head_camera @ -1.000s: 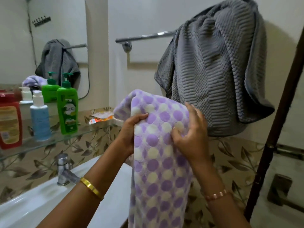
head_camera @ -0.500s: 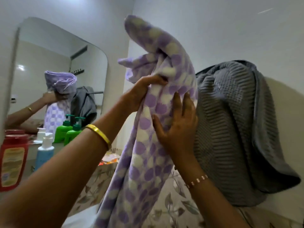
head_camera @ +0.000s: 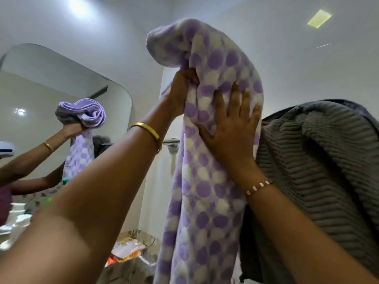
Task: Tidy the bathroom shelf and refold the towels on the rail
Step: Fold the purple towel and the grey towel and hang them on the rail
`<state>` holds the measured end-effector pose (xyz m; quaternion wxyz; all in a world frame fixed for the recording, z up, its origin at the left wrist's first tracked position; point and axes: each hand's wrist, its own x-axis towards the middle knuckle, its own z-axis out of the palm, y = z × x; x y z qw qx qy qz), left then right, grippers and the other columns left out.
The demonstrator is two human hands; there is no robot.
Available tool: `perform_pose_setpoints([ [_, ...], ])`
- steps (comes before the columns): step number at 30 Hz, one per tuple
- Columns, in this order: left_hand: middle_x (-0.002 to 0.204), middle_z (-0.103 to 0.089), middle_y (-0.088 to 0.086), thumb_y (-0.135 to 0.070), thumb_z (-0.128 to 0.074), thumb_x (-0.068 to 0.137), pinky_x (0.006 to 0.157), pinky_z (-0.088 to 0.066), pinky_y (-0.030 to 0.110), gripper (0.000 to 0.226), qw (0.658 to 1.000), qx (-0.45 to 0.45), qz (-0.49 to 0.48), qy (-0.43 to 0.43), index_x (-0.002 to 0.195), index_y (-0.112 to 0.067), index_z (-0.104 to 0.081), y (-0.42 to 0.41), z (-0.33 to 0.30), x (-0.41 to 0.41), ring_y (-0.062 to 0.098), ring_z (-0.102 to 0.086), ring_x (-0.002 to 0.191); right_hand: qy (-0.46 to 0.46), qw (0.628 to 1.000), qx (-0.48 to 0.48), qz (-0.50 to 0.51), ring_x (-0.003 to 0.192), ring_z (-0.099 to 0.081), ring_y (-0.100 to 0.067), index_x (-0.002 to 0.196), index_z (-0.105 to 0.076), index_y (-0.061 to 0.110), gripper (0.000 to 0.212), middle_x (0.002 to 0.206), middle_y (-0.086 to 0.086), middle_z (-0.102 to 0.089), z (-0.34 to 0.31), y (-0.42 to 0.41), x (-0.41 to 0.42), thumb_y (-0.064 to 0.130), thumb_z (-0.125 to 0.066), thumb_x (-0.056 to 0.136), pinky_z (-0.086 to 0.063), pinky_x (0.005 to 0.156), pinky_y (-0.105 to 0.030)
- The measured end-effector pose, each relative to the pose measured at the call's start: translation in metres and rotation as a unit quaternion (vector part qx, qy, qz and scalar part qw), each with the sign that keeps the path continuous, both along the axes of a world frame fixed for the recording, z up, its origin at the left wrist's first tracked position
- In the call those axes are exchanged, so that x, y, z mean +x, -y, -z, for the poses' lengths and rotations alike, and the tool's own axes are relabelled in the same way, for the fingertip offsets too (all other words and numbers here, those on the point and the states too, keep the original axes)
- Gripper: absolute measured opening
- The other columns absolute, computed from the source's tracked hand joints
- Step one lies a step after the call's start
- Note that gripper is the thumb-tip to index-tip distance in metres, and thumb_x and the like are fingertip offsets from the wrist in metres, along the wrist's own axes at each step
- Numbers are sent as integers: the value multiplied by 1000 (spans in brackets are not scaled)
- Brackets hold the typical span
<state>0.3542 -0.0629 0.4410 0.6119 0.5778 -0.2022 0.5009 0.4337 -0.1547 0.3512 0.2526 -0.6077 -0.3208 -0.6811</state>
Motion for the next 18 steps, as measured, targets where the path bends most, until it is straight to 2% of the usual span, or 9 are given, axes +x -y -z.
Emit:
perform_pose_setpoints([
  [2, 55, -48, 3, -15, -49, 50, 64, -41, 29, 6, 999, -28, -5, 16, 45, -17, -47, -8, -16, 13, 22, -46, 59, 21, 999, 11, 26, 141, -11, -39, 146, -20, 20, 76, 154, -18, -13, -20, -9, 10, 63, -35, 86, -6, 110, -60],
  [5, 41, -50, 0, -16, -48, 54, 54, -41, 25, 20, 999, -34, 1, -13, 34, -17, -50, -33, -22, 43, 19, -48, 46, -3, 997, -39, 60, 142, -8, -39, 145, -21, 19, 78, 154, -19, -10, -37, -27, 31, 57, -45, 82, -6, 109, -61],
  [8, 58, -56, 5, -9, -44, 79, 60, -45, 26, 22, 995, -18, -58, -78, 60, -11, -55, -70, -6, 83, 22, -53, 60, -94, 983, -125, 99, 142, -7, -37, 145, -19, 21, 78, 155, -15, -9, -38, -52, 52, 55, -50, 81, -7, 111, -58],
  [11, 70, -55, 4, -15, -46, 91, 55, -43, 16, 20, 975, 44, -161, -143, 75, -10, -58, -102, 14, 117, 18, -53, 70, -129, 970, -163, 125, 131, -31, -37, 134, -38, 22, 65, 142, -16, -38, -41, -78, 60, 57, -47, 80, -25, 104, -52],
  [14, 84, -57, 12, -16, -55, 87, 70, -44, 32, 13, 977, 41, -160, -132, 91, -3, -58, -120, 19, 129, 19, -50, 86, -168, 961, -195, 102, 113, -50, -31, 117, -54, 24, 50, 121, -8, -59, -52, -92, 60, 58, -40, 82, -36, 92, -44],
  [16, 97, -59, 20, -16, -58, 84, 83, -48, 42, 29, 972, 44, -194, -128, 104, 5, -56, -126, 16, 129, 21, -53, 92, -223, 947, -223, 56, 112, -53, -30, 113, -58, 21, 52, 119, -8, -62, -63, -93, 60, 60, -41, 82, -38, 88, -38],
  [18, 111, -59, 24, -18, -59, 82, 90, -48, 46, 42, 962, 33, -242, -119, 115, 6, -49, -129, 16, 128, 29, -58, 102, -268, 928, -254, 39, 112, -54, -29, 114, -59, 17, 58, 121, -11, -61, -74, -90, 60, 63, -46, 80, -36, 81, -31],
])
